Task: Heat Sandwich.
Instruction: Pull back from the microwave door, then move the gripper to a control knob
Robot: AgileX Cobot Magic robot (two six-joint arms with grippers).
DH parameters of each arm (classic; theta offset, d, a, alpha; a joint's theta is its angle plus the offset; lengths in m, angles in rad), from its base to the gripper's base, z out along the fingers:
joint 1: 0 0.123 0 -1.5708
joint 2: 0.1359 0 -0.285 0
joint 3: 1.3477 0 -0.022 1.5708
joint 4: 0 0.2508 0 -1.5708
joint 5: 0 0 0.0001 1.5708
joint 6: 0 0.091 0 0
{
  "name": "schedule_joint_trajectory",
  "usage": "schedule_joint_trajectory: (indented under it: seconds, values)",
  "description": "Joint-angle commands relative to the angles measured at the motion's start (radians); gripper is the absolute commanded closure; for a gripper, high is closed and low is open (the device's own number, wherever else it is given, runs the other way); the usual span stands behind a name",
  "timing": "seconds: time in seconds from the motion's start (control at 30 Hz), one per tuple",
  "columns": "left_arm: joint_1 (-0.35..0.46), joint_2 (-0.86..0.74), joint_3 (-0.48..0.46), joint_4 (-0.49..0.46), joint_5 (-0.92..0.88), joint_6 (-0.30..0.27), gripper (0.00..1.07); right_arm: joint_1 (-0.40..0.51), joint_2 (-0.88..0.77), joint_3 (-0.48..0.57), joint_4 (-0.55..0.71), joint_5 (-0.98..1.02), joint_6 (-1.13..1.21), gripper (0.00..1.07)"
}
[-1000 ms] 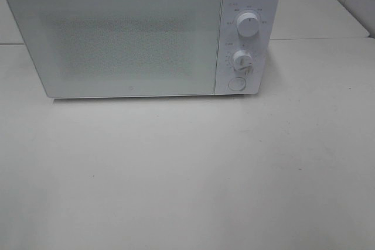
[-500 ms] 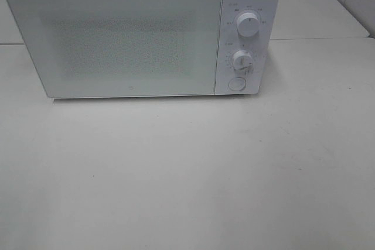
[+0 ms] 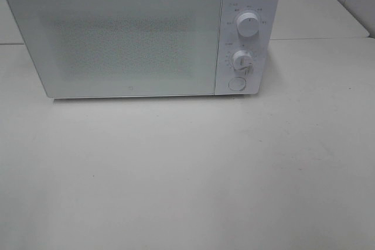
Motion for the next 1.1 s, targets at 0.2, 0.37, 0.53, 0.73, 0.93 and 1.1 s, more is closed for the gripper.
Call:
schedule_joint_trajectory:
  seconds: [0.2,0.37,0.53,0.73,0.93,1.1]
  values:
    - [0.001,-0.027,0.004,-0.003,-0.012,0.004,0.03,-0.005,0.024,-0.043,-0.003,-0.037,0.001,0.31]
    - [0.001,-0.027,0.004,-0.003,-0.012,0.004,0.03,-0.005,0.095,-0.046,0.001,-0.106,0.001,0.31]
    - [0.001,-0.027,0.004,-0.003,-0.012,0.004,0.03,-0.005,0.151,-0.046,0.001,-0.179,0.003,0.31]
    - [0.001,-0.027,0.004,-0.003,-0.012,0.004,0.03,-0.005,0.235,-0.045,0.001,-0.283,0.004,0.31]
    - [0.001,-0.027,0.004,-0.003,-0.012,0.004,0.03,-0.005,0.336,-0.040,0.001,-0.394,0.004,0.31]
    - [0.001,-0.027,0.004,-0.003,-0.012,0.004,0.03,-0.005,0.419,-0.040,0.001,-0.458,0.004,0.31]
